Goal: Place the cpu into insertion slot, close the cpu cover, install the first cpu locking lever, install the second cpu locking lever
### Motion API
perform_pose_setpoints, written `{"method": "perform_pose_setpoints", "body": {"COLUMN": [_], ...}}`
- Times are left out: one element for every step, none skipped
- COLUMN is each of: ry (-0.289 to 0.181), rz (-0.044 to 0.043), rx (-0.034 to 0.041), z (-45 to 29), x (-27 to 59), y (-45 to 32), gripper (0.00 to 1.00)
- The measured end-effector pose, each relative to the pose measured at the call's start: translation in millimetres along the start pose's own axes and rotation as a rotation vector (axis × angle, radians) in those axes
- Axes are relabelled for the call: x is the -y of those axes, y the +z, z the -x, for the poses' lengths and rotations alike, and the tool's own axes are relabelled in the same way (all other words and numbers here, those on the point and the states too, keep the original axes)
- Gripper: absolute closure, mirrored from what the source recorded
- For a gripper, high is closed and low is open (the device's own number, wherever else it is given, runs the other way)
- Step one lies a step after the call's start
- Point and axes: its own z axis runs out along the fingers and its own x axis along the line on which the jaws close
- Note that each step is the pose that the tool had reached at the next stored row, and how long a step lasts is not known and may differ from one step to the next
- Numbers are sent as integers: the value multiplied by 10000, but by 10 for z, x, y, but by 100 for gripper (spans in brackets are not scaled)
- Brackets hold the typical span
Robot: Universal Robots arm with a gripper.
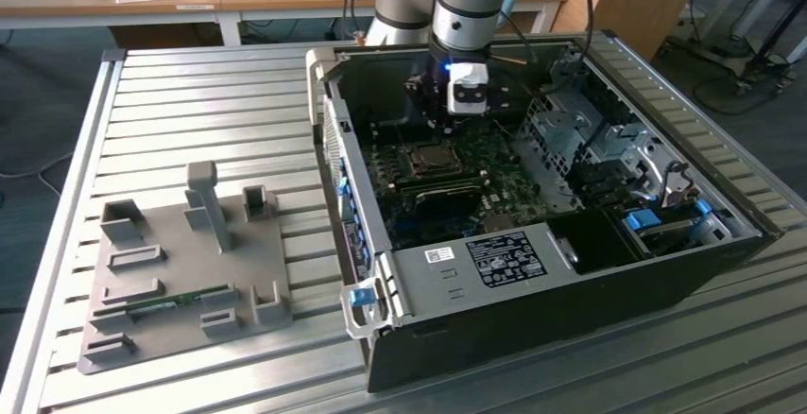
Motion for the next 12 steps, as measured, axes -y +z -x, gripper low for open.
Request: {"method": "perform_pose_setpoints", "body": {"ry": [-86, -212, -357, -511, -687, -865, -1045, -1236, -1414, -1595, -1773, -1954], "rz": [0, 0, 0, -1, -1, -1, -1, -1, -1, -2, -2, -2], "rx": [-6, -14, -24, -34, -45, -57, -68, -81, -93, -104, -116, -127], "z": [0, 0, 0, 0, 0, 0, 0, 0, 0, 0, 0, 0], "x": [0, 0, 0, 0, 0, 0, 0, 0, 0, 0, 0, 0], "y": [0, 0, 0, 0, 0, 0, 1, 1, 1, 2, 2, 3], "gripper": [89, 89, 89, 89, 89, 89, 89, 89, 89, 89, 89, 89]}}
